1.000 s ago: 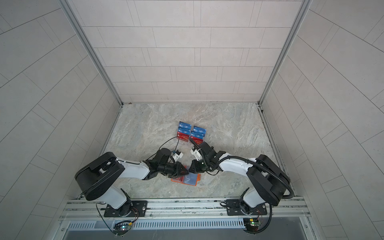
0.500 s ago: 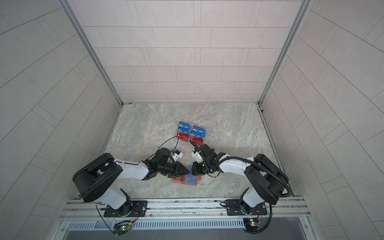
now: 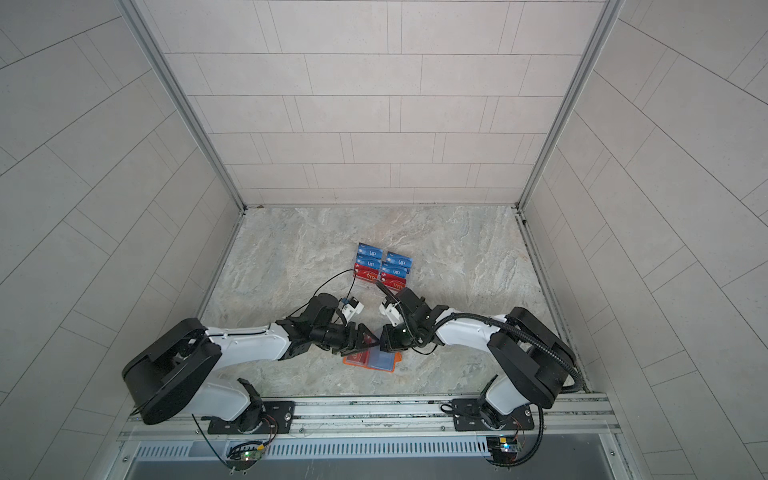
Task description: Put the credit cards into the card holder
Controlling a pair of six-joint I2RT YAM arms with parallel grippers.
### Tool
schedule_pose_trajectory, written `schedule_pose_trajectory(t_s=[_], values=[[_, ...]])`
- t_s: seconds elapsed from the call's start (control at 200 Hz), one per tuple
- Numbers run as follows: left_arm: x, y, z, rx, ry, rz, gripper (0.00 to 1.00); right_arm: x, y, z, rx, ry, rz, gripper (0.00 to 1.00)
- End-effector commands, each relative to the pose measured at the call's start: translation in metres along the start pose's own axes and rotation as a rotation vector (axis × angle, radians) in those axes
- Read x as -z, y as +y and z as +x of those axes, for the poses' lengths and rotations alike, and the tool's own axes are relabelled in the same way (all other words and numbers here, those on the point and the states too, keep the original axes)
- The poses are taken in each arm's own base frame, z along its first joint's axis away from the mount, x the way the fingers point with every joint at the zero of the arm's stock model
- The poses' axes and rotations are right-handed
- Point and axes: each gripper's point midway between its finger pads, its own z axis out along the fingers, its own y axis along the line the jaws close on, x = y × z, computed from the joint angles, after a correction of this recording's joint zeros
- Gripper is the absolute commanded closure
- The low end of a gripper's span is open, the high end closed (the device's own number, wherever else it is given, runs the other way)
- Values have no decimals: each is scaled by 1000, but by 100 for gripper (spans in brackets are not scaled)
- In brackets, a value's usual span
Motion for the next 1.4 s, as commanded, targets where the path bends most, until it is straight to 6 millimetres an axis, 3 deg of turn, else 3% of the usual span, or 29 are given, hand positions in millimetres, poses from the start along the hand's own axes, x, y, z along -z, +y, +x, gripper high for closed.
schedule_pose_trajectory(t_s=[0.0, 0.16, 0.325, 0.426, 0.626, 0.711, 0.876, 1.056, 1.176, 1.397], values=[[14, 9, 2, -35, 2, -108, 32, -2, 10, -3, 20, 11, -11, 82], [39, 25, -2, -25, -63, -202, 33, -8, 17, -5, 38, 20, -19, 82], [62, 46, -10, 4, -144, -300, 43, -20, 18, -12, 25, 10, -21, 82], [62, 49, -9, 8, -136, -314, 44, -26, 15, -16, 13, 6, -13, 83], [56, 56, -7, 22, -119, -345, 60, -31, 9, -20, 15, 13, 36, 84], [50, 53, -4, 5, -97, -352, 68, -31, 7, -22, 14, 11, 49, 84], [39, 32, -10, -28, -116, -315, 69, -32, 10, -24, 35, 26, 50, 86], [30, 29, -16, -17, -127, -277, 69, -8, 35, -40, 100, -30, 33, 85], [23, 34, -17, -12, -115, -275, 69, 18, 46, -59, 156, -77, 68, 77], [20, 43, -17, -23, -104, -308, 69, 50, 32, -99, 187, -86, 124, 66]])
